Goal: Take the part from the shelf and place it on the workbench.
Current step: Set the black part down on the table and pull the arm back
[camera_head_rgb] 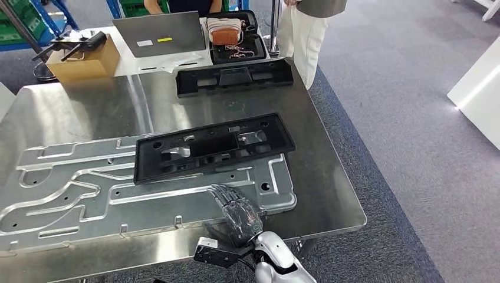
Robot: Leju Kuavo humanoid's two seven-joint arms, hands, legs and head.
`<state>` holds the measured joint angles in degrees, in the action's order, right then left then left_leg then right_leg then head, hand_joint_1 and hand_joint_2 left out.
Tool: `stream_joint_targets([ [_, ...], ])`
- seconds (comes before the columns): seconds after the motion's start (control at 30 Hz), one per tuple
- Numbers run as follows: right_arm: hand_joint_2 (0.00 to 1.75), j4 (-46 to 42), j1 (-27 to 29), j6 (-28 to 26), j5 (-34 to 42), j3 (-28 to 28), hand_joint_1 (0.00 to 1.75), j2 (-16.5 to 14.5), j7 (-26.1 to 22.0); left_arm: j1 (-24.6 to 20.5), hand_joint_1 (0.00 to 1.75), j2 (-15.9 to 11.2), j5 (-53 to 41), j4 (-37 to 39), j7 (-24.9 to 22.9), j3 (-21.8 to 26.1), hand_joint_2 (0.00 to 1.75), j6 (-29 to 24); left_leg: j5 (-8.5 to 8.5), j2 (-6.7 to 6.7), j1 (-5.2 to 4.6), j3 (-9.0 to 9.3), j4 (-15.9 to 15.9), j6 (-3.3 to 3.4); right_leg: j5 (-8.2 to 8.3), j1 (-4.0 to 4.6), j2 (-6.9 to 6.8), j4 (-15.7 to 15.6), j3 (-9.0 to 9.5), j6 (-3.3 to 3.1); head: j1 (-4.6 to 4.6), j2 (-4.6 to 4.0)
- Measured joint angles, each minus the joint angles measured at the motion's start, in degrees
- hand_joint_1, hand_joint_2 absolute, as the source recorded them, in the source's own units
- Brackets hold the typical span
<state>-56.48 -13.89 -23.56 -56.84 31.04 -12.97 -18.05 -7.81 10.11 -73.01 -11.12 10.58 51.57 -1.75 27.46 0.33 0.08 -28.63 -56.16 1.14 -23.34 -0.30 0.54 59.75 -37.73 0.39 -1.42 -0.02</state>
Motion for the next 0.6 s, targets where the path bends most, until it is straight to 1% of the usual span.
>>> stream_joint_targets([
  [0.03, 0.00, 0.01, 0.08, 0.01, -0.01, -0.01, 0.00, 0.11, 0.04, -0.02, 0.00, 0.01, 0.00, 0.00, 0.03, 0.01, 0.00, 0.01, -0.92, 0.18, 0.14, -0.59, 0.43, 0.33, -2.25, 0.03, -0.04, 1.85, -0.70, 0.19, 0.01, 0.00],
  [0.07, 0.00, 0.02, 0.16, 0.01, -0.01, -0.01, 0.00, 0.21, 0.07, -0.05, 0.00, 0.01, 0.01, -0.01, 0.04, 0.01, 0.00, 0.02, -1.70, 0.33, 0.12, -1.35, 0.54, 0.59, -5.28, -0.04, -0.12, 4.82, -1.63, 0.31, 0.01, 0.00],
  [0.1, 0.00, 0.03, 0.24, 0.02, -0.01, -0.01, 0.00, 0.30, 0.08, -0.06, 0.00, 0.00, 0.01, -0.01, 0.04, 0.01, 0.00, 0.04, -2.42, 0.39, 0.05, -2.28, 0.53, 0.74, -8.14, -0.08, -0.15, 8.49, -2.57, 0.43, 0.01, 0.00],
  [0.13, 0.00, 0.05, 0.33, 0.02, -0.01, -0.01, 0.00, 0.40, 0.08, -0.05, 0.00, 0.00, 0.01, -0.01, 0.04, 0.01, 0.00, 0.09, -3.10, 0.46, -0.02, -3.28, 0.43, 0.74, -9.95, -0.10, -0.19, 11.99, -3.22, 0.57, 0.00, 0.00],
  [0.17, 0.00, 0.09, 0.44, 0.03, -0.01, -0.01, 0.00, 0.49, 0.09, -0.02, 0.00, -0.01, 0.01, -0.01, 0.04, 0.01, 0.00, 0.16, -3.72, 0.54, -0.07, -4.27, 0.27, 0.72, -10.30, -0.10, -0.20, 14.30, -3.23, 0.68, -0.01, 0.00],
  [0.2, 0.00, 0.12, 0.51, 0.04, -0.02, -0.01, 0.00, 0.57, 0.09, 0.00, 0.00, -0.01, 0.01, -0.01, 0.04, 0.01, 0.00, 0.25, -4.29, 0.62, -0.11, -5.29, 0.01, 0.66, -9.40, -0.10, -0.21, 14.86, -2.36, 0.73, -0.01, 0.00],
  [0.23, 0.00, 0.14, 0.53, 0.05, -0.07, -0.01, 0.00, 0.63, 0.10, 0.02, 0.00, 0.00, 0.01, -0.01, 0.04, 0.01, 0.00, 0.34, -4.80, 0.66, -0.12, -6.28, -0.33, 0.57, -7.78, -0.09, -0.24, 13.28, -0.42, 0.66, -0.01, 0.00],
  [0.27, 0.00, 0.13, 0.47, 0.06, -0.13, -0.01, 0.00, 0.67, 0.11, 0.02, 0.00, 0.01, 0.01, -0.01, 0.04, 0.01, 0.00, 0.43, -5.25, 0.68, -0.13, -7.18, -0.74, 0.45, -6.43, -0.05, -0.30, 9.96, 2.45, 0.47, -0.01, 0.00],
  [0.3, 0.00, 0.09, 0.35, 0.06, -0.21, -0.01, 0.00, 0.68, 0.13, 0.02, 0.00, 0.02, 0.01, -0.01, 0.04, 0.01, 0.00, 0.49, -5.63, 0.67, -0.22, -7.95, -1.19, 0.28, -6.19, 0.08, -0.43, 5.46, 5.77, 0.20, -0.01, 0.00],
  [0.33, 0.00, 0.03, 0.26, 0.07, -0.29, -0.01, 0.00, 0.67, 0.16, 0.04, 0.00, 0.03, 0.01, -0.01, 0.04, 0.01, 0.00, 0.53, -6.00, 0.65, -0.28, -8.43, -1.52, 0.06, -6.54, 0.21, -0.57, 1.66, 8.45, -0.10, -0.03, 0.00],
  [0.37, 0.00, -0.02, 0.21, 0.08, -0.34, -0.02, 0.00, 0.68, 0.20, 0.05, 0.00, 0.04, 0.02, -0.01, 0.05, 0.01, 0.00, 0.56, -6.38, 0.64, -0.30, -8.68, -1.73, -0.19, -7.19, 0.35, -0.65, -1.08, 10.16, -0.39, -0.03, 0.00],
  [0.4, 0.00, -0.05, 0.22, 0.09, -0.39, -0.03, 0.00, 0.69, 0.27, 0.06, 0.00, 0.04, 0.03, -0.01, 0.06, 0.01, 0.00, 0.58, -6.86, 0.63, -0.26, -8.81, -1.73, -0.50, -7.62, 0.51, -0.68, -2.47, 10.80, -0.68, -0.04, 0.00],
  [0.43, 0.00, -0.07, 0.31, 0.11, -0.40, -0.04, 0.00, 0.72, 0.34, 0.10, 0.00, 0.04, 0.04, -0.01, 0.06, 0.01, 0.00, 0.61, -7.43, 0.63, -0.22, -8.84, -1.53, -0.85, -7.20, 0.51, -0.65, -2.70, 10.57, -1.02, -0.06, 0.00],
  [0.47, 0.00, -0.07, 0.36, 0.13, -0.41, -0.05, 0.00, 0.74, 0.38, 0.15, 0.00, 0.03, 0.05, -0.01, 0.07, 0.01, 0.00, 0.64, -7.49, 0.54, -0.11, -9.00, -1.53, -1.19, -6.56, 0.41, -0.68, -2.97, 10.21, -1.38, -0.04, 0.00],
  [0.5, 0.00, -0.07, 0.39, 0.15, -0.43, -0.05, 0.00, 0.74, 0.40, 0.24, 0.00, 0.03, 0.05, -0.01, 0.06, 0.01, 0.00, 0.66, -6.53, 0.39, -0.03, -9.38, -2.05, -1.57, -5.79, 0.28, -0.73, -3.13, 9.69, -1.79, -0.05, 0.00],
  [0.53, 0.00, -0.07, 0.41, 0.17, -0.45, -0.05, 0.00, 0.72, 0.40, 0.34, 0.00, 0.02, 0.05, -0.01, 0.05, 0.01, 0.00, 0.68, -4.43, 0.24, 0.05, -9.98, -3.53, -1.94, -4.94, 0.09, -0.78, -3.35, 9.02, -2.11, -0.05, 0.00],
  [0.57, 0.00, -0.07, 0.43, 0.18, -0.48, -0.05, 0.00, 0.70, 0.40, 0.39, 0.00, 0.01, 0.05, -0.01, 0.04, 0.01, 0.00, 0.68, -1.38, 0.11, 0.26, -10.78, -6.13, -2.27, -4.16, -0.03, -0.81, -3.41, 8.18, -2.30, -0.05, 0.00],
  [0.6, 0.00, -0.07, 0.50, 0.19, -0.50, -0.05, 0.00, 0.69, 0.40, 0.42, 0.00, 0.01, 0.05, -0.01, 0.04, 0.01, 0.00, 0.68, 1.78, 0.07, 0.42, -11.67, -9.69, -2.62, -3.38, -0.07, -0.77, -3.40, 7.18, -2.38, -0.07, 0.00],
])
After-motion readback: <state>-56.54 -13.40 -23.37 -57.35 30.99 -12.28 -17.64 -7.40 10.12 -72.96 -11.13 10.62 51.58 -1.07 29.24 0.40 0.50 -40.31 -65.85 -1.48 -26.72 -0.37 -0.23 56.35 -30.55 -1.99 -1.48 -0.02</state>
